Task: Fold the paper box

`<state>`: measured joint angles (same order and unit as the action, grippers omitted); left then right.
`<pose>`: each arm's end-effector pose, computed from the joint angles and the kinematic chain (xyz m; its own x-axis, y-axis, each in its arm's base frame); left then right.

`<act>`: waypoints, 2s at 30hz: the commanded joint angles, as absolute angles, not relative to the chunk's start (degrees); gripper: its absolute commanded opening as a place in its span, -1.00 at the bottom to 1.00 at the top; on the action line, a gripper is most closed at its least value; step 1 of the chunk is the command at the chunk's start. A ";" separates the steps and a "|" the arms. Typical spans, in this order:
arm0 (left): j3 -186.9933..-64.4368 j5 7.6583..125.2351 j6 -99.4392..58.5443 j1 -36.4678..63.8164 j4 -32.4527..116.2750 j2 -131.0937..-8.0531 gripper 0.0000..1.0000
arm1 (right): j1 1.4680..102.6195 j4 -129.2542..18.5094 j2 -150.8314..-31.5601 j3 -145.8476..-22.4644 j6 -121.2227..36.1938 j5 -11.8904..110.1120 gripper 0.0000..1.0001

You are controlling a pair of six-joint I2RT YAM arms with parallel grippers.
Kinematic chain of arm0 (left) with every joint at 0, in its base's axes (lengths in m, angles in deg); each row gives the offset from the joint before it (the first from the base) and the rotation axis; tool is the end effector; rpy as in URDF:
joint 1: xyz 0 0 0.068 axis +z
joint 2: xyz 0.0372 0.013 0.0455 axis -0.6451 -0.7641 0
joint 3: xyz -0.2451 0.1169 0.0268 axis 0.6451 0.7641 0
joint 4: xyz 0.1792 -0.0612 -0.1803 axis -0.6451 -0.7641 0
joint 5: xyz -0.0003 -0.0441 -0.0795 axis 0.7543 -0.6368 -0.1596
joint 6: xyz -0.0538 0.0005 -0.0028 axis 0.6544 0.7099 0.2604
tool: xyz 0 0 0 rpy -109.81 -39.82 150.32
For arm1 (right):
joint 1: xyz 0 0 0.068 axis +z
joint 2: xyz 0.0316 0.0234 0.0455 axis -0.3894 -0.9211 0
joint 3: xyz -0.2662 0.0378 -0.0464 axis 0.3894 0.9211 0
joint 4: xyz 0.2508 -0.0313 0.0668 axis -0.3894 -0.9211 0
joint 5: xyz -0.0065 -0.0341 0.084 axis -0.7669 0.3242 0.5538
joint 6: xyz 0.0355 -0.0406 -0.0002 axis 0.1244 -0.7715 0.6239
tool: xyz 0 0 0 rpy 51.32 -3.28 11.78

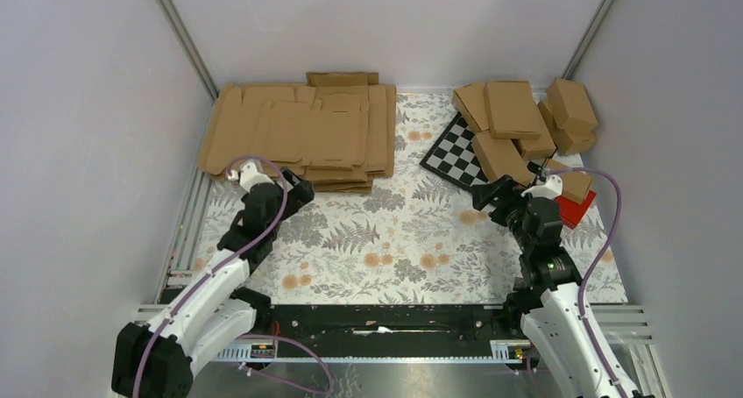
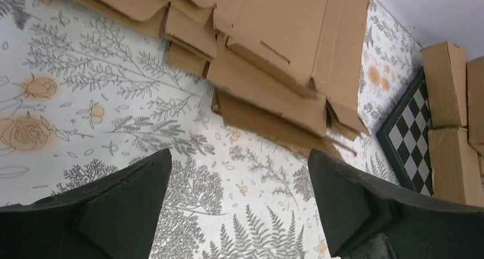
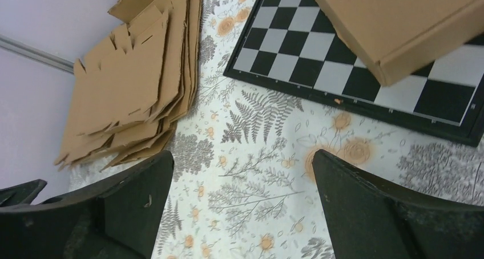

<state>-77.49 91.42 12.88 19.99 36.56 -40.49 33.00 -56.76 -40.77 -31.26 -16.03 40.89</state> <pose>0.1767 -0.0540 0.2200 -0.3490 -0.5922 -0.7263 -0.2249 0.8053 -0.5486 0.1494 0.0261 0.2549 -0.2322 0.5162 -0.8244 -0.0453 0.8409 0.5393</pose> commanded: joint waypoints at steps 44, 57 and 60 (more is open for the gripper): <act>-107.81 78.90 25.02 46.56 44.99 -81.67 0.42 | 34.43 -60.63 -37.18 -30.18 -3.57 44.07 0.97; -118.53 72.21 26.02 45.25 44.43 -95.82 0.33 | 34.43 -58.22 -38.15 -30.01 -1.22 45.78 0.97; -118.45 73.26 27.68 44.82 45.40 -98.27 0.33 | 34.43 -58.25 -37.95 -30.10 -1.09 45.73 0.97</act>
<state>-116.83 73.17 25.38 45.47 43.08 -96.38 34.07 -60.58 -38.08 -29.10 -1.82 44.78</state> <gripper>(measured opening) 0.667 0.990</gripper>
